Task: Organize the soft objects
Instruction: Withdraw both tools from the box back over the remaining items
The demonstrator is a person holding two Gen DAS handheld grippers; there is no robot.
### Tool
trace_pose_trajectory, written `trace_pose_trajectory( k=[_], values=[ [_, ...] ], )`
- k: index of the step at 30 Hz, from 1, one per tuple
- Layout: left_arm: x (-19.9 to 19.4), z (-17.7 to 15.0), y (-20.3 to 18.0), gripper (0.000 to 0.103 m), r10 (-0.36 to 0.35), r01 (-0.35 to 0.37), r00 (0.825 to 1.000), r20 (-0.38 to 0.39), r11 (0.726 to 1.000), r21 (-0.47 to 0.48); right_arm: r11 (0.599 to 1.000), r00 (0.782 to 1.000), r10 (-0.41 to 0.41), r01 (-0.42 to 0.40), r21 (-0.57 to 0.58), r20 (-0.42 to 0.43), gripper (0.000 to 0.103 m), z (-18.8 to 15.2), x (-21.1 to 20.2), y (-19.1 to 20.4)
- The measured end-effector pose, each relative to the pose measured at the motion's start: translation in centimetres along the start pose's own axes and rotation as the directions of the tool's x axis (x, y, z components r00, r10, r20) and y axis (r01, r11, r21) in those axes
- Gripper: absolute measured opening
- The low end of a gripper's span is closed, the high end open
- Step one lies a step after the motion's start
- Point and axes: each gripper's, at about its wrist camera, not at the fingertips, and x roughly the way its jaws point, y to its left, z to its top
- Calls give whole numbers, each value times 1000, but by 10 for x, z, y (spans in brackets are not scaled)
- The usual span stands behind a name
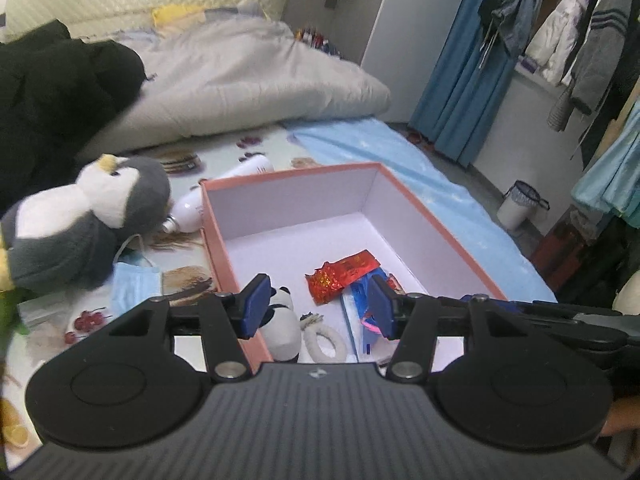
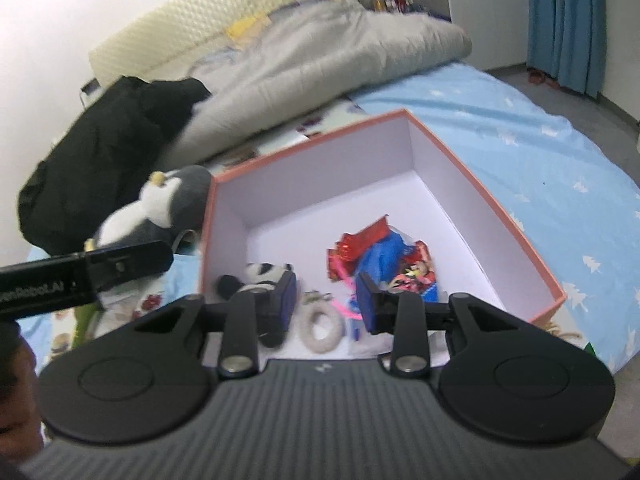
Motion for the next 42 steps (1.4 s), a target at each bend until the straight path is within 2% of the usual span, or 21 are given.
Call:
trace_pose_trajectory(
  k=[12,24,33,42],
  values=[
    [-100,-48,13,62,25,-24,995,98,1000,-13,998,995,44,-40,-39,95,37,-44,-64,38],
    [-171,-115,38,67,102,-94,984,145,994,-55,989,990,109,-99,-108,93,37,-99,-89,75],
    [-198,-158,73,69,167,-149,977,133,979,-137,976,987,156,-146,-162,49,37,-139,-91,101],
    [-204,-190,99,69,212,-189,972,101,962,-198,958,981,193,-186,-216,12,37,-161,-84,126]
  ],
)
